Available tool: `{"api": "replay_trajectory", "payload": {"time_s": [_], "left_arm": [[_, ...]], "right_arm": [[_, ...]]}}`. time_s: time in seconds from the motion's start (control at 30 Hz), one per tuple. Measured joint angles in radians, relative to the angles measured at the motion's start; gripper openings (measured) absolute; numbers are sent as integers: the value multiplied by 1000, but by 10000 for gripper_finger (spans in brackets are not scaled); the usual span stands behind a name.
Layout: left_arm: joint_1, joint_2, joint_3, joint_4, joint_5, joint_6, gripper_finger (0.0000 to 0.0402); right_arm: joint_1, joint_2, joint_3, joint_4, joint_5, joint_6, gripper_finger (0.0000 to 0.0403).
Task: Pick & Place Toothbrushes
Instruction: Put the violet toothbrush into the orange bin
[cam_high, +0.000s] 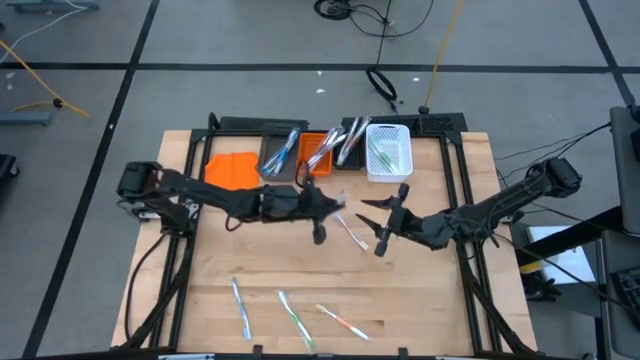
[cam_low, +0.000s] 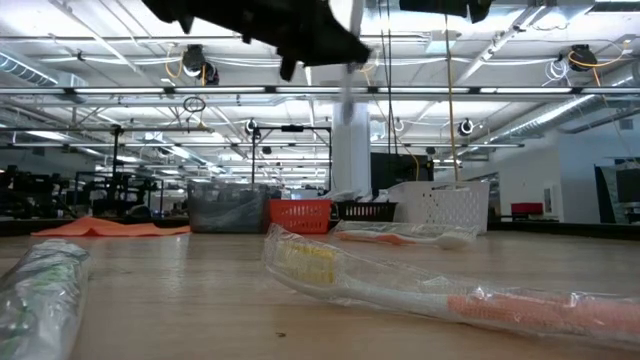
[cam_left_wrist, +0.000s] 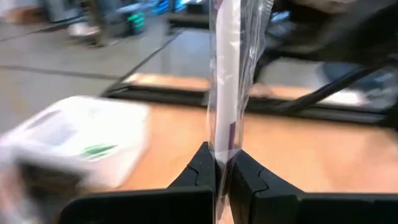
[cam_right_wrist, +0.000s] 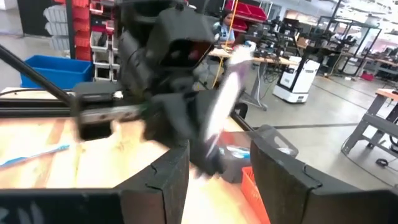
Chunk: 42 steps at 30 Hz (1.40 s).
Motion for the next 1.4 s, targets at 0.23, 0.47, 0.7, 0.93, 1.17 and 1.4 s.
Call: {"api": "replay_trajectory", "payload": {"time_s": [0.23,0.47,0.7,0.93,1.17,1.4], "left_arm": [[84,-86,1,-220,-127,0,4],[232,-86,1,-307,-127,-37,4],[359,-86,1,-327,-74,-60,4],[430,-86,1,-323,-65,-60,4],[474,-86,1,-316,-36,-71,4],[492,-66,1,-306,-35,-83,4]], "right_arm": [[0,0,0,-7,-2,25,164],[0,0,0,-21,-5,60,164],[0,0,-23,-38,-6,105,164],[-2,0,-106,115,-6,104,164],[-2,0,-145,202,-6,81,164],[-2,0,-145,203,-6,78,164]]}}
